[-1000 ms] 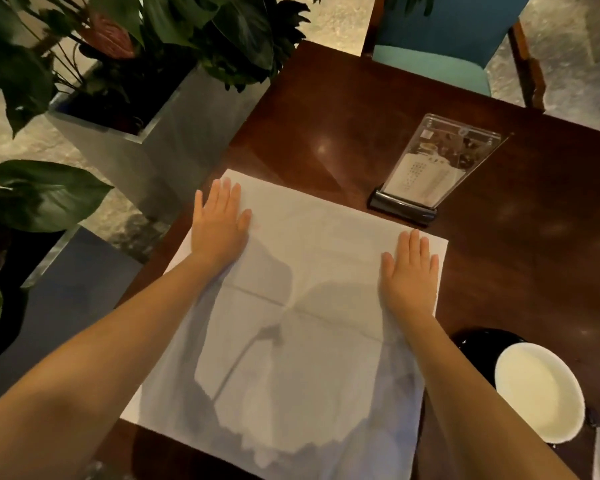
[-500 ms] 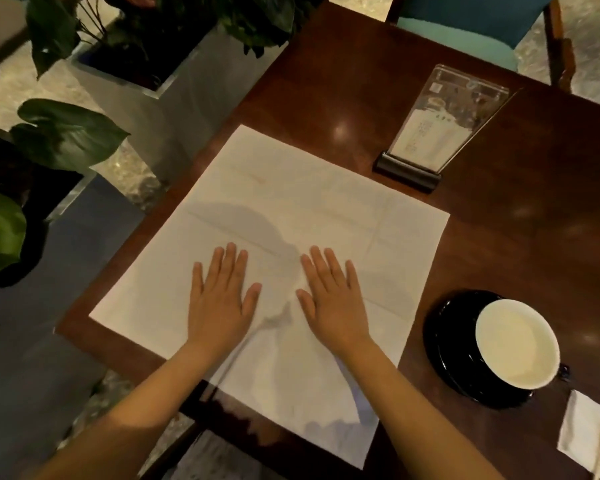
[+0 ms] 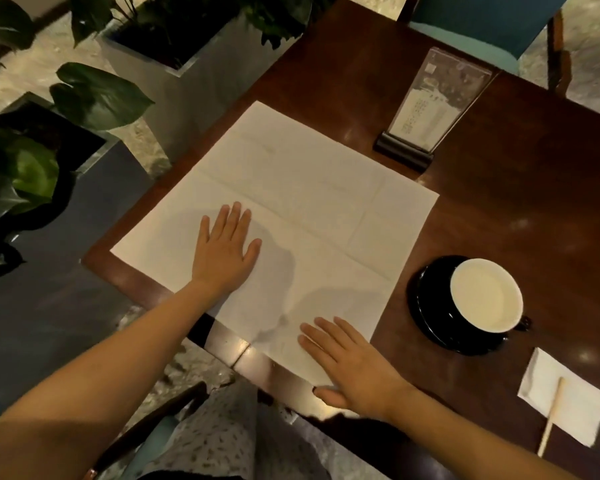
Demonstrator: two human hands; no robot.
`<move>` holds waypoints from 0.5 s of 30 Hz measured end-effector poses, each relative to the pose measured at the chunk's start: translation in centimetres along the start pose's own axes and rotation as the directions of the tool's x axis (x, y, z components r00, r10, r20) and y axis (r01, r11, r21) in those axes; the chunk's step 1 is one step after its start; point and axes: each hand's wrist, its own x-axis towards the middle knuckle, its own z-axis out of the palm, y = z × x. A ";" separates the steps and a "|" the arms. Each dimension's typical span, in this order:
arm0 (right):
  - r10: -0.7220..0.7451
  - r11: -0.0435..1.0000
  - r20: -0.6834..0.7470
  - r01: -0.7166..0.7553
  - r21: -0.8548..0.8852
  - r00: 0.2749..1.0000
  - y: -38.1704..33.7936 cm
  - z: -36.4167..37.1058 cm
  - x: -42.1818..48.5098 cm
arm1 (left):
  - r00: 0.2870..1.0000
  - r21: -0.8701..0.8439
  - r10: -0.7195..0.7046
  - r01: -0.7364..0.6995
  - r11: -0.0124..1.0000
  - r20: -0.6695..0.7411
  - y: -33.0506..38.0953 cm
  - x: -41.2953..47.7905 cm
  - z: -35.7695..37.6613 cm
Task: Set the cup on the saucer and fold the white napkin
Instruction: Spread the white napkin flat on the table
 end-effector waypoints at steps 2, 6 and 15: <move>0.011 1.000 -0.032 -0.011 0.002 0.999 -1.1 -0.1 -1.0 | 1.000 0.005 0.008 -0.009 1.000 0.014 0.0 0.0 -0.1; 0.076 0.997 -0.081 -0.076 -0.002 0.994 -2.7 -0.6 -2.2 | 0.999 0.039 0.017 -0.019 0.999 0.043 -0.1 -0.1 -0.3; 0.487 0.711 -0.058 -0.357 0.606 0.872 1.5 -5.0 2.6 | 0.944 -0.351 0.145 -0.034 0.936 0.297 1.4 -0.9 -3.8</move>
